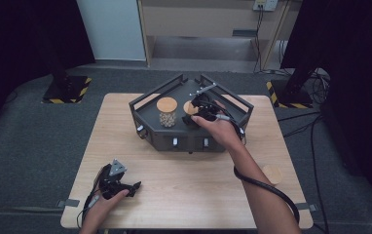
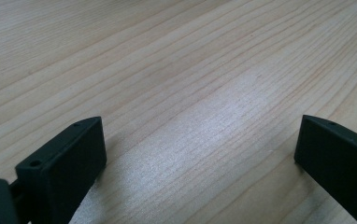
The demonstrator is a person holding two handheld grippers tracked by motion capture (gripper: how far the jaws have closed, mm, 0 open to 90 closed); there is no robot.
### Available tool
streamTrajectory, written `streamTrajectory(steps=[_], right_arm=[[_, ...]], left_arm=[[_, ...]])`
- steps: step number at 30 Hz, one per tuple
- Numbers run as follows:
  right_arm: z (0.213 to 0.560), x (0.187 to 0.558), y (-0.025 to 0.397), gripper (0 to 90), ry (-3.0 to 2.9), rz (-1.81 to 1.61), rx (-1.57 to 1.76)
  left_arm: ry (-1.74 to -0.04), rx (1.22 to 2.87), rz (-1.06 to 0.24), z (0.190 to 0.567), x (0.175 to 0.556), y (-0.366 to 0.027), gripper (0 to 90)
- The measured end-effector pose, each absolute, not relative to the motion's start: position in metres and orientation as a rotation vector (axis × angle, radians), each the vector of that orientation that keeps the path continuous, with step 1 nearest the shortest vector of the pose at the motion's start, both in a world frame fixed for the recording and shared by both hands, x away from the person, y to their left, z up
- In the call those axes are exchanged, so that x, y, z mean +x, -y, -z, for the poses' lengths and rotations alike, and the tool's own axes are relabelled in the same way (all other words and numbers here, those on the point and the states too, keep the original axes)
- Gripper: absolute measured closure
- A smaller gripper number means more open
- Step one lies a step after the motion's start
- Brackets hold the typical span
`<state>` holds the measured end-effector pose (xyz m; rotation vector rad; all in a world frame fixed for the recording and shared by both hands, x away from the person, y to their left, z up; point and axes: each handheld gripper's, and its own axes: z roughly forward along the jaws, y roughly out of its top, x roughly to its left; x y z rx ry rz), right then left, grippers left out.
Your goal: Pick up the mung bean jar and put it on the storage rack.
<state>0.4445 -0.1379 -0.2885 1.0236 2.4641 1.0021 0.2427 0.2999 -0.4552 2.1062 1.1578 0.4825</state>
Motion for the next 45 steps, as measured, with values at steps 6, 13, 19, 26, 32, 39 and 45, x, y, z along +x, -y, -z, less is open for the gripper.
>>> streamTrajectory(steps=[6,13,19,26,32,39,45], right_arm=[[0.284,0.438,0.144,6.4,-2.459,-1.019,0.994],[0.277,0.425,0.153,4.8,-2.438,-1.03,0.977],[0.273,0.417,0.161,4.7,-2.43,-1.042,0.967],[0.269,0.411,0.17,4.7,-2.436,-1.056,0.965],[0.267,0.405,0.175,4.7,-2.436,-1.067,0.951],[0.265,0.402,0.183,4.7,-2.433,-1.071,0.951],[0.266,0.398,0.191,4.7,-2.43,-1.074,0.955]], left_arm=[[-1.159,2.106,-0.483,0.455,0.243,-0.3,0.8],[-1.159,2.106,-0.482,0.455,0.243,-0.3,0.8],[-1.159,2.106,-0.482,0.455,0.243,-0.3,0.8],[-1.159,2.107,-0.482,0.455,0.243,-0.3,0.8],[-1.158,2.108,-0.482,0.455,0.243,-0.3,0.8],[-1.158,2.108,-0.482,0.455,0.243,-0.3,0.8],[-1.158,2.108,-0.482,0.455,0.243,-0.3,0.7]])
